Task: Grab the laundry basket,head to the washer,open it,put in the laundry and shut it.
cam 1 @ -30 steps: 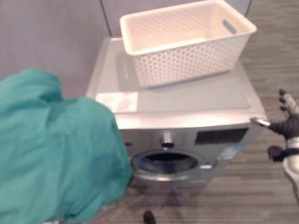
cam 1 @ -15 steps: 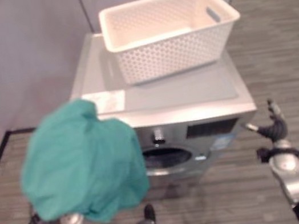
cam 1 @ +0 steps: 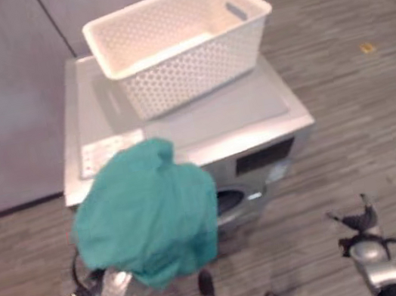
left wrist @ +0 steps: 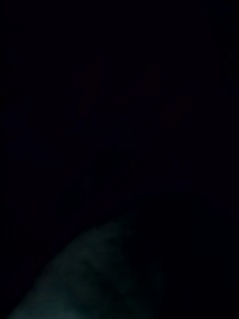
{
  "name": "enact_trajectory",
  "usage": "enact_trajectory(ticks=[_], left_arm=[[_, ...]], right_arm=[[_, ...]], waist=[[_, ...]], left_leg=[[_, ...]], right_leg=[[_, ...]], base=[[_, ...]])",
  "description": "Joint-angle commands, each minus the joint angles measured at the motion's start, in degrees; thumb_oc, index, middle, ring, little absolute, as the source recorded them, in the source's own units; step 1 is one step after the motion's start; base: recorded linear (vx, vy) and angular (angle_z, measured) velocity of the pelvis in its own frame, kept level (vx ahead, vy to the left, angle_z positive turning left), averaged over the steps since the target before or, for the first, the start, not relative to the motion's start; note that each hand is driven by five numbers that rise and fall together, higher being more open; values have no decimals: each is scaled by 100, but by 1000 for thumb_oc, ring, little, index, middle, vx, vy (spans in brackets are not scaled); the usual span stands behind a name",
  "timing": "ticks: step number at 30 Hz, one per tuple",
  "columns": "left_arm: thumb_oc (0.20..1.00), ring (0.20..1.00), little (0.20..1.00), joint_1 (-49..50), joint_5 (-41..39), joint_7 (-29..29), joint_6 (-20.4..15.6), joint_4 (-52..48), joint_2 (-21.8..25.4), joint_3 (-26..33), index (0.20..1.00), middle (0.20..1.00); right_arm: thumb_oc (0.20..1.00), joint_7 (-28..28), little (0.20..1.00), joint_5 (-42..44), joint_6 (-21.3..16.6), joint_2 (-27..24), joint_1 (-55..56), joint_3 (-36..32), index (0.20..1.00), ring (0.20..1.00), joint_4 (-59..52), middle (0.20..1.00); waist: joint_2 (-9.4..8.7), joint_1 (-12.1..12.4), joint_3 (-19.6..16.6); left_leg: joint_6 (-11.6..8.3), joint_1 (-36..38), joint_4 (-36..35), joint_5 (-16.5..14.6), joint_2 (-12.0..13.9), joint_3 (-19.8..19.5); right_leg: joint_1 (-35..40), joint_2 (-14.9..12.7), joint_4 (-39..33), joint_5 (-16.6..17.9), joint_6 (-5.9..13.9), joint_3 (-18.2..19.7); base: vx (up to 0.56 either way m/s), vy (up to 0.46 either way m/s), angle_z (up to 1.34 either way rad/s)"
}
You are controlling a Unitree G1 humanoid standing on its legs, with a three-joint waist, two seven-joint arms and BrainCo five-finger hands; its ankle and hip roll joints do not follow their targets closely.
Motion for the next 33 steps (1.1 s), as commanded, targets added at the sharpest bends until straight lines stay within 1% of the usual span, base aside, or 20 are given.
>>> enact_trajectory(ticks=[1, 3, 4, 7, 9, 11, 12, 13, 15, 16, 20, 22, 24, 25, 26, 29, 30, 31, 32, 33], left_arm=[[200, 200, 200, -878, -5, 178, -394, 196, -40, 311, 200, 200], [200, 200, 200, -997, 10, 247, -374, 274, 4, 277, 200, 200], [200, 200, 200, -1000, 10, 247, -374, 274, 6, 282, 200, 200], [200, 200, 200, -968, 53, 223, -339, 171, 2, 238, 200, 200], [200, 200, 200, -953, 95, 228, -353, 159, 5, 232, 200, 200], [200, 200, 200, -1013, 118, 201, -308, 175, -10, 92, 200, 200], [200, 200, 200, -1015, 119, 202, -308, 176, -8, 92, 200, 200], [200, 200, 200, -1054, 148, 193, -272, 210, -48, -33, 200, 200], [200, 200, 200, -1093, 149, 187, -263, 242, -66, -88, 200, 200], [200, 200, 200, -1132, 178, 181, -228, 256, -86, -189, 200, 200], [200, 200, 200, -1177, 152, 169, -174, 256, -101, -323, 200, 200], [200, 200, 200, -1185, 99, 176, -115, 224, -63, -423, 200, 200], [200, 200, 200, -1180, 82, 163, -92, 200, -52, -452, 200, 200], [200, 200, 200, -1136, 53, 112, -73, 107, 6, -493, 200, 200], [200, 200, 200, -1134, 52, 113, -70, 101, 7, -489, 200, 200], [200, 200, 200, -955, 15, -29, -31, -70, 127, -540, 200, 200], [200, 200, 200, -812, -37, -146, 29, -166, 199, -615, 200, 200], [200, 200, 200, -814, -38, -146, 30, -169, 196, -615, 200, 200], [200, 200, 200, -681, -69, -269, 104, -224, 284, -697, 200, 200], [200, 200, 200, -681, -70, -269, 105, -227, 285, -695, 200, 200]], right_arm=[[1000, 9, 1000, 337, -168, -313, -332, 295, 1000, 1000, 153, 1000], [1000, 168, 1000, 460, -181, -203, -585, 598, 1000, 1000, 438, 1000], [1000, 168, 1000, 462, -184, -202, -593, 600, 1000, 1000, 444, 1000], [1000, 302, 1000, 649, -201, -64, -584, 725, 1000, 1000, 792, 1000], [1000, 329, 1000, 686, -194, -45, -591, 770, 1000, 1000, 827, 1000], [1000, 457, 1000, 809, -186, 39, -536, 870, 1000, 1000, 1036, 1000], [1000, 457, 1000, 813, -196, 40, -545, 871, 1000, 1000, 1051, 1000], [1000, 487, 1000, 855, -185, 52, -606, 992, 1000, 1000, 1210, 1000], [1000, 506, 1000, 884, -193, 55, -634, 1036, 1000, 1000, 1281, 1000], [1000, 511, 1000, 891, -177, 41, -685, 1133, 1000, 1000, 1355, 1000], [1000, 514, 1000, 988, -201, 65, -711, 1213, 1000, 1000, 1563, 1000], [1000, 510, 1000, 1075, -226, 156, -769, 1336, 1000, 1000, 1705, 1000], [1000, 512, 1000, 1102, -237, 198, -794, 1368, 1000, 1000, 1805, 1000], [1000, 521, 1000, 1167, -232, 261, -864, 1415, 1000, 1000, 1999, 1000], [1000, 522, 1000, 1170, -237, 260, -871, 1418, 1000, 1000, 2007, 1000], [1000, 539, 1000, 1207, -233, 334, -949, 1483, 1000, 1000, 2179, 1000], [1000, 547, 1000, 1251, -231, 350, -982, 1496, 1000, 1000, 2358, 1000], [1000, 547, 1000, 1252, -234, 347, -986, 1495, 1000, 1000, 2362, 1000], [1000, 548, 1000, 1297, -228, 365, -1067, 1500, 1000, 1000, 2578, 1000], [1000, 549, 1000, 1298, -231, 366, -1072, 1501, 1000, 1000, 2583, 1000]], waist=[[218, 98, -720], [200, 221, -794], [203, 222, -809], [-97, 578, -1112], [-155, 640, -1165], [-302, 755, -1186], [-305, 734, -1190], [-349, 813, -1131], [-347, 804, -1101], [-307, 814, -1024], [-185, 777, -935], [-41, 777, -832], [16, 773, -787], [154, 789, -702], [155, 780, -698], [380, 796, -525], [521, 809, -410], [545, 806, -420], [696, 843, -339], [692, 838, -339]], left_leg=[[90, -31, 593, -633, 630, -205], [187, -177, 618, -552, 571, -44], [189, -198, 602, -521, 577, -41], [238, -445, 638, -358, 355, -85], [209, -495, 656, -338, 352, -87], [71, -776, 866, -210, 453, -105], [63, -798, 889, -216, 452, -129], [-42, -1018, 1005, -27, 556, -182], [-103, -1160, 1058, 85, 614, -255], [-191, -1269, 997, 327, 727, -348], [-281, -1282, 736, 600, 844, -542], [-303, -1274, 604, 742, 932, -658], [-308, -1271, 601, 774, 954, -702], [-296, -1286, 597, 824, 980, -748], [-297, -1291, 600, 828, 978, -757], [-312, -1362, 660, 930, 978, -835], [-347, -1422, 663, 1023, 920, -883], [-344, -1439, 650, 1046, 938, -898], [-378, -1492, 621, 1135, 885, -940], [-378, -1495, 621, 1137, 880, -942]], right_leg=[[-445, -201, 826, -9, 367, -1228], [-233, -280, 1495, -222, 327, -1611], [-256, -271, 1477, -194, 322, -1610], [289, -215, 1546, -25, 425, -1450], [433, -212, 1365, -80, 407, -1425], [710, -145, 965, -611, 245, -1581], [711, -138, 968, -623, 235, -1605], [730, -18, 822, -902, 91, -1761], [692, 53, 816, -960, 27, -1844], [622, 200, 841, -1069, -62, -1939], [511, 421, 1017, -1213, -196, -2133], [412, 557, 1289, -1373, -303, -2278], [370, 587, 1421, -1432, -340, -2326], [288, 628, 1651, -1573, -403, -2396], [276, 625, 1680, -1588, -406, -2403], [99, 643, 2084, -1744, -491, -2515], [0, 616, 2312, -1896, -541, -2628], [-13, 640, 2299, -1871, -544, -2635], [-105, 614, 2485, -1974, -566, -2731], [-110, 608, 2497, -1982, -566, -2734]], base=[[-212, 56, -132], [-178, 52, -83], [-101, -32, -47], [-37, -124, -27], [-51, -148, 3], [-90, -202, -6], [-137, -211, 1], [-103, -149, 7], [-181, -205, 25], [-194, -197, 45], [-148, -166, 45], [-108, -137, 42], [-82, -92, 23], [-82, -70, 10], [-82, -66, 7], [-95, -40, 6], [-104, -14, 11], [-123, -5, 22], [-58, 9, 28], [-92, 20, 32]])
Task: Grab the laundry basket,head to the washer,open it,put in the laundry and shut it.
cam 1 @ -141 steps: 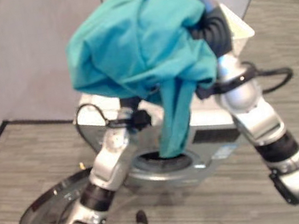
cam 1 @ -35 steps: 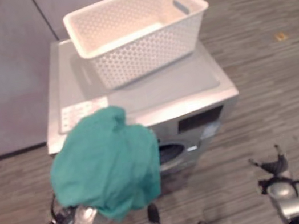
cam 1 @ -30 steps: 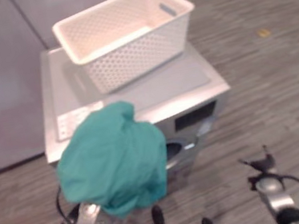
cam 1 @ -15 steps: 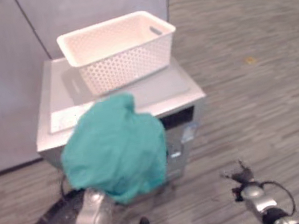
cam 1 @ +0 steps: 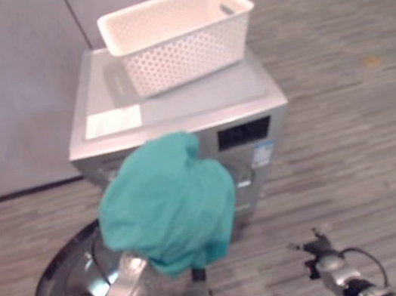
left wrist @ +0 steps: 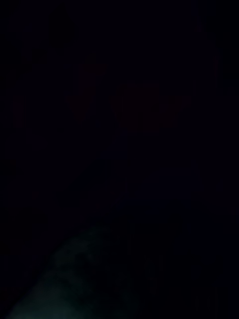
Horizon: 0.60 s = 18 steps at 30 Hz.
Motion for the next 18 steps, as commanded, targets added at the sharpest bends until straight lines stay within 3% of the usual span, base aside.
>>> enact_trajectory(ticks=[1, 4, 7, 18], left_arm=[[200, 200, 200, -57, -127, -340, -131, -489, 215, -77, 200, 200], [200, 200, 200, 63, -188, -482, 6, -442, 323, -338, 200, 200], [200, 200, 200, 74, -207, -517, 43, -395, 399, -434, 200, 200], [200, 200, 200, 234, -114, -456, 138, 75, 489, -522, 200, 200]], right_arm=[[1000, -24, 1000, 258, -160, -9, -351, -127, 1000, 1000, 111, 1000], [1000, -1, 1000, 395, -200, 41, -515, -90, 1000, 1000, 359, 1000], [1000, -1, 1000, 460, -233, 52, -611, 3, 1000, 1000, 391, 1000], [1000, 23, 1000, 783, -226, 119, -537, -18, 1000, 1000, 730, 1000]], waist=[[268, 96, -176], [495, 111, -23], [608, 101, 108], [513, 0, 350]], left_leg=[[59, -286, -132, 354, 106, 40], [43, -373, -286, 514, 89, -6], [11, -480, -433, 636, 118, -10], [-103, -1121, -488, 845, 144, 161]], right_leg=[[-714, -328, 1753, -918, -200, -182], [-925, -315, 1964, -998, -224, -282], [-1172, -307, 2073, -1010, -218, -326], [-2091, -346, 2582, -1211, -361, -186]], base=[[-86, 34, 29], [-104, 35, 31], [-80, 14, 5], [-72, -33, 1]])
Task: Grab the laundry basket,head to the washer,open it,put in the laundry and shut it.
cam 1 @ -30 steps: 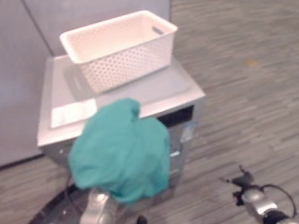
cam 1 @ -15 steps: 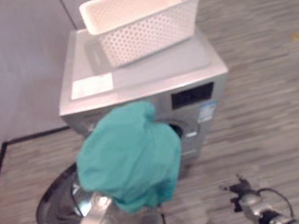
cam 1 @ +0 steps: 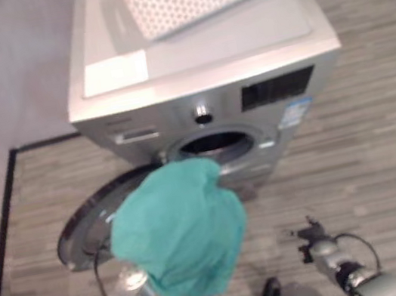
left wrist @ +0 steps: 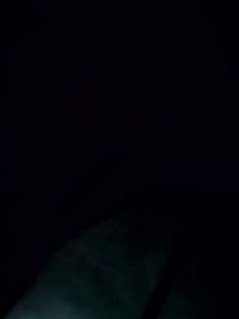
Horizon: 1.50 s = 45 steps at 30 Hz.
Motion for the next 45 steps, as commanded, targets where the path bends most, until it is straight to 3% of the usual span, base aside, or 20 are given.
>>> enact_trajectory(ticks=[1, 7, 11, 17, 27, 38, 45], left_arm=[[200, 200, 200, 42, 26, -10, -154, -213, -148, -61, 200, 200], [200, 200, 200, -2, 1, -8, -91, -82, -142, -241, 200, 200], [200, 200, 200, -262, -56, 93, -82, 269, -414, -567, 200, 200], [200, 200, 200, -979, -95, 515, -198, 1170, -941, -1044, 200, 200], [200, 200, 200, -2041, -96, 1181, -531, 2339, -1604, -1169, 200, 200], [200, 200, 200, -3457, -432, 1955, -969, 3473, -2431, -1139, 200, 200], [200, 200, 200, -4328, -913, 2437, -1405, 3516, -2754, -810, 200, 200]], right_arm=[[1000, -51, 1000, 456, -53, 120, -5, -184, 1000, 1000, 248, 1000], [1000, -70, 1000, 540, -83, 154, -214, -62, 1000, 1000, 283, 1000], [1000, -92, 1000, 569, -115, 210, -301, 87, 1000, 1000, 108, 1000], [1000, -217, 1000, 517, -91, 299, -319, 508, 1000, 1000, -472, 1000], [1000, -429, 1000, 514, -106, 346, -254, 787, 1000, 1000, -984, 1000], [1000, -777, 1000, 755, -243, 497, -507, 1096, 1000, 1000, -1359, 1000], [1000, -1060, 1000, 819, -350, 598, -825, 1265, 1000, 1000, -1651, 1000]], waist=[[186, 35, -252], [358, -30, -21], [353, -157, 132], [118, -446, 351], [-209, -631, 487], [-558, -797, 747], [-772, -814, 785]], left_leg=[[-263, -287, -285, 564, 165, 297], [-304, -365, -332, 674, 190, 382], [-280, -408, -446, 707, 228, 465], [-278, -769, -475, 782, 342, 620], [-305, -1339, -353, 853, 460, 716], [-302, -2024, -51, 789, 539, 727], [-279, -2510, 69, 698, 563, 735]], right_leg=[[-785, -119, 1259, -704, -282, 62], [-1075, -124, 1525, -733, -340, 182], [-1269, -108, 1593, -697, -319, 260], [-1796, -81, 1701, -603, -344, 347], [-2299, -84, 1642, -467, -395, 386], [-2877, -120, 1634, -281, -388, 384], [-3237, -155, 1533, -133, -334, 396]], base=[[-88, -13, -2], [-82, 12, -9], [-75, 4, -21], [-58, -18, -12], [-13, -4, -9], [-9, 12, -5], [0, 17, -6]])
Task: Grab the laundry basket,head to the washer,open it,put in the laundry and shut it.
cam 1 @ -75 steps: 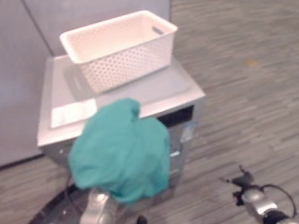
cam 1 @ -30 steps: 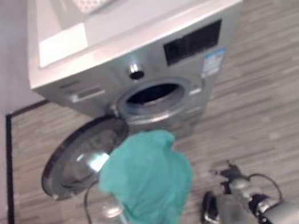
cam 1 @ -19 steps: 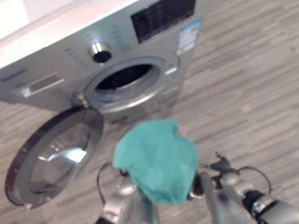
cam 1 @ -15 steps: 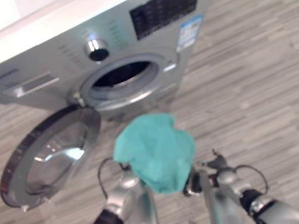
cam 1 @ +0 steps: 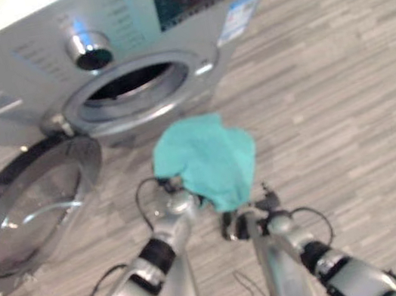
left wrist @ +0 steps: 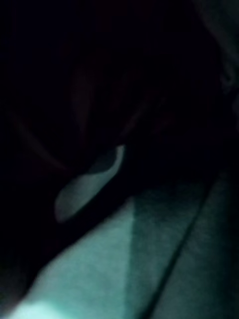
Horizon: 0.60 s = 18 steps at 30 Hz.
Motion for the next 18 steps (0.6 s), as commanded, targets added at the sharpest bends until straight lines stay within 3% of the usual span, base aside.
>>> enact_trajectory(ticks=[1, 5, 18], left_arm=[[200, 200, 200, -353, -222, 173, -579, -211, -583, -35, 200, 200], [200, 200, 200, -1010, -352, 483, -848, -245, -625, 397, 200, 200], [200, 200, 200, -1405, -238, 804, -1110, -313, -519, 916, 200, 200]], right_arm=[[1000, -236, 1000, 160, -133, -43, 151, 49, 1000, 1000, -267, 1000], [1000, -401, 1000, 136, -245, -39, -4, 85, 1000, 1000, -586, 1000], [1000, -471, 1000, 191, -381, 32, -142, 20, 1000, 1000, -686, 1000]], waist=[[103, 64, -322], [-67, 5, -326], [-257, -7, -297]], left_leg=[[-315, -270, -321, 474, 91, 124], [-286, -556, -277, 394, 92, 123], [-219, -878, -272, 238, 14, 151]], right_leg=[[-60, -36, -182, 99, -173, -192], [-313, -56, -276, 232, -101, -170], [-494, -80, -582, 383, -9, -178]], base=[[0, 15, -4], [15, 20, -1], [30, 20, 1]])
